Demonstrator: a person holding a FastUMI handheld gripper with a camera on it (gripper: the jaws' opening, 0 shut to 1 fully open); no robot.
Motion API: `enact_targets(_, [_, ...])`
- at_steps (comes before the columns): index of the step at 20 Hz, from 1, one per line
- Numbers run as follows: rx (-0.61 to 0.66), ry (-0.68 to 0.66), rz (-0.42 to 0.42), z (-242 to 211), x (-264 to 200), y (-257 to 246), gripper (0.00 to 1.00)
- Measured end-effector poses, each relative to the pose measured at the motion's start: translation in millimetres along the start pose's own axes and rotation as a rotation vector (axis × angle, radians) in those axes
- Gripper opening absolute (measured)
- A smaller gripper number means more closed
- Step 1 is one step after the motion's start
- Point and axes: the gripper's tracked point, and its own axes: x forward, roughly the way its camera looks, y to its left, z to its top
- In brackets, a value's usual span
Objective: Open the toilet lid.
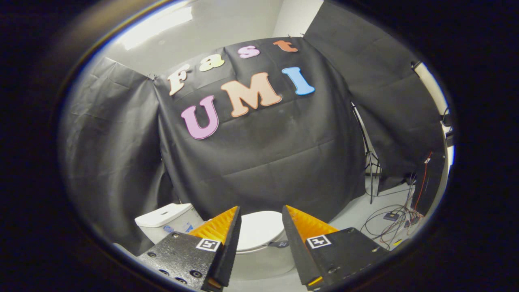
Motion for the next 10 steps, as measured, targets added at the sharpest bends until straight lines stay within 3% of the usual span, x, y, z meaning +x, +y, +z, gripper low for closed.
enact_targets(10, [0.247, 0.0, 0.001, -30, 34, -23, 0.6])
